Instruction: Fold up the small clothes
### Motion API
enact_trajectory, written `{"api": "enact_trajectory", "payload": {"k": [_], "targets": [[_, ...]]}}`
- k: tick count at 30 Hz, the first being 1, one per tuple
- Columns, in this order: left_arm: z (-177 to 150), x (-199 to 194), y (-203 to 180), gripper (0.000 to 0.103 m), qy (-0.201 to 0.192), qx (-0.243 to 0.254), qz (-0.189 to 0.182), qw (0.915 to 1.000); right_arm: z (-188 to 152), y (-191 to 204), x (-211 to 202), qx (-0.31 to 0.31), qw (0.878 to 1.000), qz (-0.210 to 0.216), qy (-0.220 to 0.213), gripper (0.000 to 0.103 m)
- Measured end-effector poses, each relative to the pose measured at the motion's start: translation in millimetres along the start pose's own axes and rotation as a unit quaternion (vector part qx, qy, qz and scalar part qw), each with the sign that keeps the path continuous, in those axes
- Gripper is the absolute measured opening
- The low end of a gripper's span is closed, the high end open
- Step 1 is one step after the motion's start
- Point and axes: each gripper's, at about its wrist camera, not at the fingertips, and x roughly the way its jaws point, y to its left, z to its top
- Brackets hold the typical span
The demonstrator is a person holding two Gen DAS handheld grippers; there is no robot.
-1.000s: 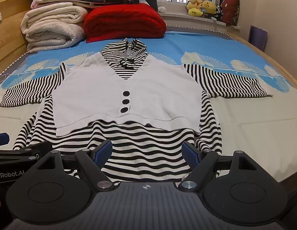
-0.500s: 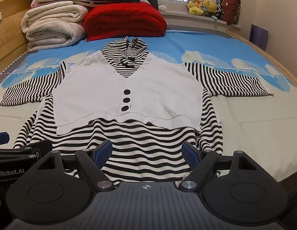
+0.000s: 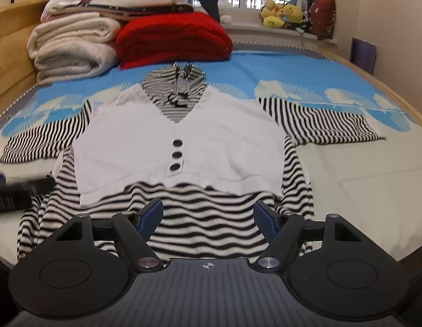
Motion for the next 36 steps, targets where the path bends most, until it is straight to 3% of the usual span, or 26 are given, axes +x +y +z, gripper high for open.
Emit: {"api": "enact_trajectory", "payload": {"k": [4, 6, 10, 12, 15, 17, 22, 28, 32, 36], "targets": [[51, 19, 21, 0.057, -0.054, 0.012, -0.01, 0.9984, 9, -11, -5, 0.054, 0.995, 0.032, -0.072, 0.065], [72, 34, 31, 0.05, -0.074, 0.014, -0.02, 0.9969, 10, -14, -5, 0.064, 0.995, 0.033, -0.064, 0.059], [100, 77, 55, 0.048, -0.096, 0.021, -0.03, 0.9947, 12, -15, -1, 0.06, 0.998, 0.015, -0.028, 0.05], [100, 99, 66, 0.048, -0.097, 0.026, -0.028, 0.9945, 12, -14, -2, 0.047, 0.998, 0.005, -0.041, 0.042], [81, 133, 92, 0.047, -0.07, 0.007, -0.017, 0.9974, 12, -12, -3, 0.016, 0.998, -0.009, -0.066, 0.035], [81, 158, 104, 0.034, 0.006, -0.002, 0.016, 0.9998, 15, -10, -5, 0.005, 0.997, -0.011, -0.079, 0.035], [89, 187, 158, 0.035, 0.028, -0.092, 0.028, 0.995, 45, -11, 1, -0.007, 0.998, 0.015, -0.066, 0.035], [74, 210, 234, 0.034, 0.069, -0.182, 0.075, 0.9779, 128, 5, 33, -0.022, 0.994, 0.074, -0.075, 0.036], [60, 216, 292, 0.035, 0.083, -0.276, 0.095, 0.9528, 182, 17, 69, -0.021, 0.99, 0.103, -0.099, 0.033], [43, 220, 335, 0.037, 0.104, -0.336, 0.137, 0.9259, 197, 19, 110, -0.014, 0.987, 0.116, -0.114, 0.026]]}}
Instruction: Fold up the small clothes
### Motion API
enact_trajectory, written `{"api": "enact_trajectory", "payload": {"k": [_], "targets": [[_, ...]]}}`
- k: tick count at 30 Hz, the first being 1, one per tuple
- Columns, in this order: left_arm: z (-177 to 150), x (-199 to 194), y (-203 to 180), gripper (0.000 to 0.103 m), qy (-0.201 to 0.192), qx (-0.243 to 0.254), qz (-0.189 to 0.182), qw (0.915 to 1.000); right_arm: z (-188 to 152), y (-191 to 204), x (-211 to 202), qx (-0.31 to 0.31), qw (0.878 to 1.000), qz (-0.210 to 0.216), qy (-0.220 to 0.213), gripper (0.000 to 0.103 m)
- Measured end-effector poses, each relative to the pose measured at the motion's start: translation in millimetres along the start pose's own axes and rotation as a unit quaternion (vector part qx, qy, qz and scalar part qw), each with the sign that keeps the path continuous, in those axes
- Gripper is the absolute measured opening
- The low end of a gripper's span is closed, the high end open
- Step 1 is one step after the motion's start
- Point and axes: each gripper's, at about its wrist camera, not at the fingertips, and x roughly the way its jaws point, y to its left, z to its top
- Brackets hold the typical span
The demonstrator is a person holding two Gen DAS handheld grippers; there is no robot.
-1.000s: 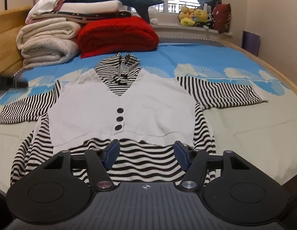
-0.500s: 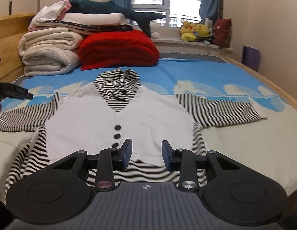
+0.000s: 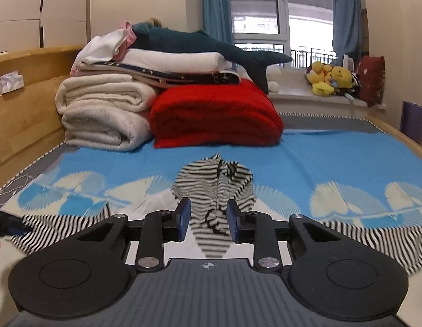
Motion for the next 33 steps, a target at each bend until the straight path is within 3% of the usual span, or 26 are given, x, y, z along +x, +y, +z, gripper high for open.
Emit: {"api": "enact_trajectory", "payload": {"k": [3, 8, 10, 13, 15, 16, 17, 20, 23, 25, 26, 27, 29, 30, 32, 33], "targets": [[10, 10, 32, 0.042, 0.011, -0.058, 0.027, 0.9979, -11, -4, 27, 0.006, 0.999, -0.018, 0.042, 0.022], [17, 25, 70, 0.044, 0.028, -0.138, 0.046, 0.989, -9, -13, 43, 0.043, 0.996, 0.015, 0.071, 0.022], [17, 30, 77, 0.044, 0.028, -0.154, 0.053, 0.9862, -10, -15, 44, 0.03, 0.997, 0.009, 0.071, 0.019], [19, 32, 71, 0.044, 0.015, -0.138, 0.067, 0.988, -10, -23, 52, 0.044, 0.995, 0.005, 0.086, 0.015], [19, 33, 62, 0.033, 0.008, -0.122, 0.08, 0.9893, -10, -27, 52, 0.048, 0.995, -0.002, 0.09, 0.012], [18, 32, 58, 0.011, 0.001, -0.115, 0.092, 0.9891, -11, -28, 56, 0.044, 0.995, -0.008, 0.09, 0.012], [17, 28, 51, 0.005, -0.009, -0.107, 0.101, 0.9891, -12, -28, 57, 0.042, 0.995, -0.012, 0.09, 0.011], [14, 6, 12, 0.004, -0.064, -0.059, 0.1, 0.9912, -14, -29, 56, 0.035, 0.995, -0.021, 0.088, 0.009], [0, -35, -56, 0.003, -0.12, 0.012, 0.022, 0.9925, -15, -37, 51, 0.038, 0.995, -0.034, 0.091, 0.009], [-23, -63, -107, 0.003, -0.132, 0.055, -0.061, 0.9878, -15, -44, 47, 0.046, 0.993, -0.045, 0.098, 0.009], [-41, -78, -137, 0.003, -0.131, 0.081, -0.112, 0.9816, -16, -48, 45, 0.052, 0.992, -0.052, 0.101, 0.009], [-57, -90, -161, 0.003, -0.125, 0.103, -0.153, 0.9748, -18, -52, 42, 0.057, 0.991, -0.057, 0.105, 0.009], [-92, -109, -208, 0.005, -0.083, 0.15, -0.257, 0.9512, -23, -60, 39, 0.061, 0.99, -0.066, 0.111, 0.009], [-110, -114, -232, 0.02, -0.035, 0.178, -0.311, 0.9328, -25, -62, 37, 0.062, 0.989, -0.071, 0.117, 0.009], [-135, -119, -258, 0.039, 0.033, 0.212, -0.37, 0.9042, -30, -67, 37, 0.069, 0.987, -0.077, 0.127, 0.009], [-141, -122, -259, 0.04, 0.028, 0.207, -0.366, 0.9067, -32, -69, 37, 0.074, 0.986, -0.077, 0.129, 0.009]]}}
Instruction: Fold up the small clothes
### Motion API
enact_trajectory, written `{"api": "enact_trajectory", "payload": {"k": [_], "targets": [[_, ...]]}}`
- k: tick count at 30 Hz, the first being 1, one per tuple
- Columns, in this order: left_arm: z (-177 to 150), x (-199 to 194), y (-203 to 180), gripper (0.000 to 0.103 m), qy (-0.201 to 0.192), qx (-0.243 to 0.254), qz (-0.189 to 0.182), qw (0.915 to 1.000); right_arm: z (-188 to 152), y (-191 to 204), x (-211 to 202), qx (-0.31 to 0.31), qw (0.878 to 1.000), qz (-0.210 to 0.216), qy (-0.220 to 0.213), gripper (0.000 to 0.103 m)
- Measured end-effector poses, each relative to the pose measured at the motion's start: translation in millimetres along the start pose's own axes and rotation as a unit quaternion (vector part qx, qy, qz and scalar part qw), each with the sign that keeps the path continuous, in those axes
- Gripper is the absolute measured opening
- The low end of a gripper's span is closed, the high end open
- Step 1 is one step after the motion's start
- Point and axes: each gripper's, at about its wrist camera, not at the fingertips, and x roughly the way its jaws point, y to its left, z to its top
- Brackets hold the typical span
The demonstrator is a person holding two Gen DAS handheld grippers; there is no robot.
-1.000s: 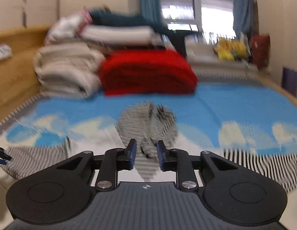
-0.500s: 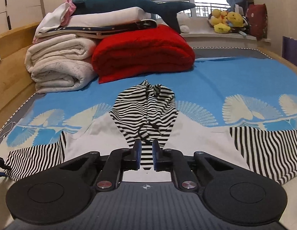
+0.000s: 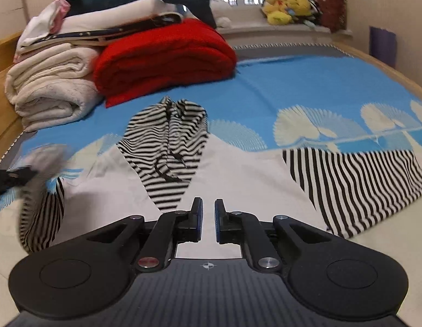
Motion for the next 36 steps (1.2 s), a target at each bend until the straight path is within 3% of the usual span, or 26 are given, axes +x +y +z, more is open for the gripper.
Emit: {"api": "enact_trajectory", "payload": {"k": [2, 5, 8, 10, 14, 18, 26, 28, 29, 31, 34, 36], "targets": [[-4, -3, 9, 0.041, -0.009, -0.035, 0.033, 0.9988, -4, -5, 2, 0.012, 1.0, -0.006, 0.002, 0.009], [-3, -9, 47, 0.041, -0.016, -0.1, 0.106, 0.9891, -7, -14, 9, 0.04, 0.999, -0.009, 0.02, 0.01], [1, -6, 69, 0.041, 0.003, -0.101, 0.188, 0.9768, -10, -23, 15, 0.068, 0.997, 0.002, 0.036, 0.01], [5, -2, 80, 0.041, 0.015, -0.099, 0.216, 0.9712, -11, -27, 23, 0.083, 0.995, 0.005, 0.051, 0.01], [12, 8, 90, 0.041, 0.03, -0.105, 0.21, 0.9715, -18, -47, 49, 0.156, 0.984, -0.002, 0.086, 0.022], [17, 13, 89, 0.041, 0.034, -0.084, 0.213, 0.9729, -32, -69, 86, 0.271, 0.951, 0.009, 0.146, 0.023], [24, 29, 93, 0.041, 0.055, -0.058, 0.21, 0.9744, -44, -81, 135, 0.348, 0.919, -0.006, 0.187, 0.023], [23, 31, 94, 0.041, 0.059, -0.048, 0.213, 0.974, -42, -80, 138, 0.344, 0.921, -0.01, 0.182, 0.016], [23, 33, 94, 0.041, 0.061, -0.043, 0.217, 0.9734, -40, -76, 138, 0.332, 0.927, -0.014, 0.174, 0.005], [22, 34, 95, 0.041, 0.063, -0.04, 0.221, 0.9725, -31, -74, 128, 0.322, 0.936, -0.01, 0.141, 0.004], [19, 37, 95, 0.041, 0.07, -0.037, 0.221, 0.9721, -2, -59, 91, 0.271, 0.962, 0.029, 0.03, 0.003], [16, 40, 93, 0.041, 0.078, -0.031, 0.22, 0.972, 9, -52, 68, 0.231, 0.972, 0.026, -0.041, 0.003]]}}
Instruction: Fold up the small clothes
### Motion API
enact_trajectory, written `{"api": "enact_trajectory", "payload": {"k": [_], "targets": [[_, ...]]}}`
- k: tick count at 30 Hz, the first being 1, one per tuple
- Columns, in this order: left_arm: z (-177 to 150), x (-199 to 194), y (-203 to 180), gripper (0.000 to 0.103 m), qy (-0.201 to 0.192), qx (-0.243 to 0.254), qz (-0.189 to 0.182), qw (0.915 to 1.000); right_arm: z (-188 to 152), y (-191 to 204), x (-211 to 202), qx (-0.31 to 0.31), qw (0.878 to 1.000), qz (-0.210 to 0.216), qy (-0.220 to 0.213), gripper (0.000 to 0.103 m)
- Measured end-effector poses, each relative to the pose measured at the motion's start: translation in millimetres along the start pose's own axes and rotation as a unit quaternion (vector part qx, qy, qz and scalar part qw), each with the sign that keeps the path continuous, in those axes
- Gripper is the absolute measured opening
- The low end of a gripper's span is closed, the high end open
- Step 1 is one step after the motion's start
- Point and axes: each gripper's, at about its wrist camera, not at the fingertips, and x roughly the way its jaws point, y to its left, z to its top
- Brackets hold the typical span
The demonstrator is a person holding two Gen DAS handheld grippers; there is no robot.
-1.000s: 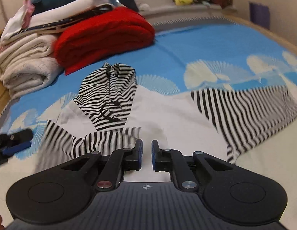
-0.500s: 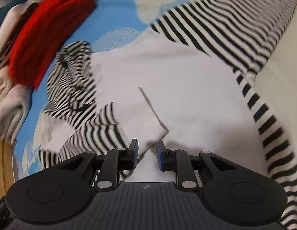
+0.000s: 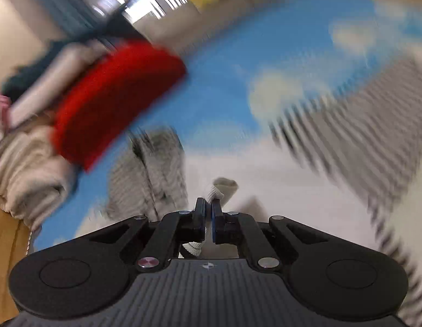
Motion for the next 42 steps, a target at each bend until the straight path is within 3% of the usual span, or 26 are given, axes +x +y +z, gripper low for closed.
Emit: {"api": "enact_trajectory", "payload": {"k": [2, 5, 6, 8, 11, 12, 14, 15, 17, 19, 22, 25, 27, 32, 34, 42], "targets": [[-4, 5, -3, 0.041, 0.012, 0.007, -0.004, 0.9999, 2, -9, -1, 0.001, 0.999, -0.05, -0.007, 0.003], [-10, 15, -7, 0.041, 0.039, 0.017, -0.005, 0.9991, -6, -44, 25, 0.042, 0.982, -0.171, 0.065, 0.004], [-13, 19, -8, 0.041, 0.049, 0.021, -0.005, 0.9986, -8, -54, 28, 0.061, 0.977, -0.188, 0.076, 0.005], [-20, 28, -8, 0.041, 0.07, 0.023, -0.011, 0.9972, -7, -55, 26, 0.057, 0.979, -0.187, 0.065, 0.007], [-32, 44, -2, 0.041, 0.114, 0.015, 0.0, 0.9933, -1, -40, 19, 0.02, 0.992, -0.125, 0.028, 0.007], [-37, 51, 1, 0.04, 0.132, 0.02, 0.023, 0.9907, -1, -40, 22, 0.026, 0.994, -0.095, 0.039, 0.008], [-41, 54, 3, 0.039, 0.133, 0.028, 0.039, 0.99, -5, -51, 40, 0.051, 0.992, -0.06, 0.098, 0.008], [-39, 51, 2, 0.039, 0.13, 0.03, 0.044, 0.9901, -10, -58, 53, 0.06, 0.986, -0.063, 0.14, 0.008], [-35, 41, -2, 0.039, 0.107, 0.022, 0.037, 0.9934, -18, -73, 64, 0.069, 0.977, -0.106, 0.17, 0.008], [-33, 37, -6, 0.041, 0.094, 0.02, 0.009, 0.9953, -18, -79, 63, 0.077, 0.978, -0.109, 0.161, 0.008], [-44, 56, -4, 0.04, 0.14, 0.024, 0.025, 0.9895, -10, -72, 54, 0.055, 0.981, -0.105, 0.153, 0.011], [-39, 47, -16, 0.041, 0.119, 0.048, 0.033, 0.9912, -5, -72, 49, 0.063, 0.979, -0.117, 0.157, 0.011], [-35, 39, -20, 0.043, 0.099, 0.051, 0.017, 0.9936, 3, -76, 41, 0.076, 0.979, -0.115, 0.149, 0.011], [-33, 31, -38, 0.044, 0.083, 0.082, 0.01, 0.9931, 37, -91, 15, 0.05, 0.987, -0.117, 0.096, 0.015], [-33, 33, -41, 0.044, 0.084, 0.084, 0.011, 0.9929, 50, -101, 7, 0.04, 0.988, -0.125, 0.077, 0.02], [-33, 30, -47, 0.044, 0.081, 0.079, 0.002, 0.9935, 103, -200, -24, 0.058, 0.983, -0.173, -0.012, 0.02]]}}
